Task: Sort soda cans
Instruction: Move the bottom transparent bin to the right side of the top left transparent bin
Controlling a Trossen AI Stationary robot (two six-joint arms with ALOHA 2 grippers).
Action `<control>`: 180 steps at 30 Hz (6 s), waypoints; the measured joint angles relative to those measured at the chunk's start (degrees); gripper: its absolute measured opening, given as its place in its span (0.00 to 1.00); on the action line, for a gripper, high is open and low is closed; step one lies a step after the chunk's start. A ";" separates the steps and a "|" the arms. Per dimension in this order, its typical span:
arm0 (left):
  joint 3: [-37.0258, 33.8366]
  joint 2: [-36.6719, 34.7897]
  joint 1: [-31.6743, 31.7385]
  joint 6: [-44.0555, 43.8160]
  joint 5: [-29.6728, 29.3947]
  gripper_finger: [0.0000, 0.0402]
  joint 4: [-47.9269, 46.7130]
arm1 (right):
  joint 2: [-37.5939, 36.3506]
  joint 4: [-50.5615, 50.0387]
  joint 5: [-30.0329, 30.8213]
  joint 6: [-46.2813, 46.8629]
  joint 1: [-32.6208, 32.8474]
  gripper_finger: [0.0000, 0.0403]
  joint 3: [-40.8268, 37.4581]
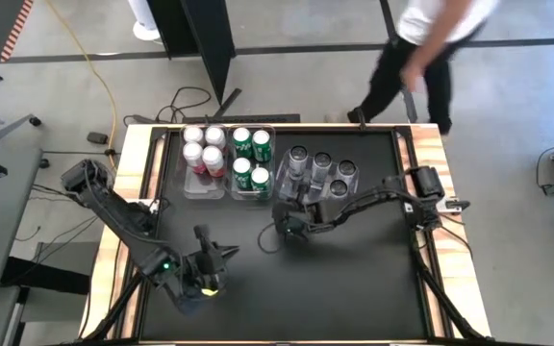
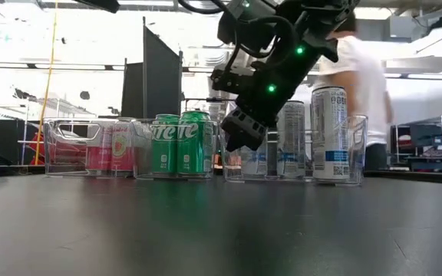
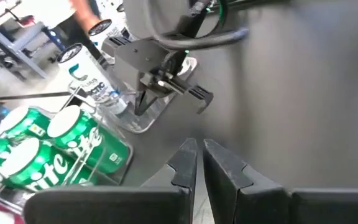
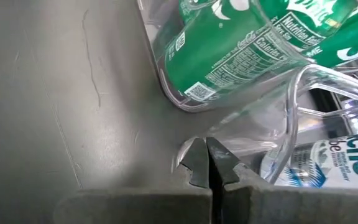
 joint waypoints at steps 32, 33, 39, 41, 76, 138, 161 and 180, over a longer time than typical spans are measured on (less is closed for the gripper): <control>-0.01 0.00 -0.54 -2.33 -1.25 0.06 -1.55 | 0.02 5.53 -0.14 -5.40 -6.99 0.00 0.02; -0.01 0.00 -0.54 -2.34 -1.25 0.06 -1.55 | 0.02 5.44 -0.13 -4.90 -6.31 0.00 0.02; -0.01 0.00 -0.54 -2.62 -1.25 0.06 -1.55 | 0.02 2.08 2.52 0.50 -0.90 0.00 0.02; -0.01 0.00 -0.54 -2.75 -1.25 0.06 -1.57 | 0.00 -1.25 4.83 3.91 1.36 0.00 0.02; -0.07 0.02 0.67 -2.29 -1.36 0.06 -1.35 | -11.43 -49.74 21.02 108.24 33.32 0.00 -29.77; -0.07 0.02 0.49 -2.23 -1.17 0.06 -1.39 | -20.37 29.93 5.60 15.24 -1.40 0.00 -34.80; -1.43 0.04 0.36 -3.17 -1.23 0.06 -1.15 | -18.41 30.66 -4.70 13.16 -3.02 0.00 -32.63; -1.67 0.04 -0.43 -4.44 -1.27 0.06 -1.35 | -18.51 -7.38 12.00 48.06 6.05 0.00 -33.31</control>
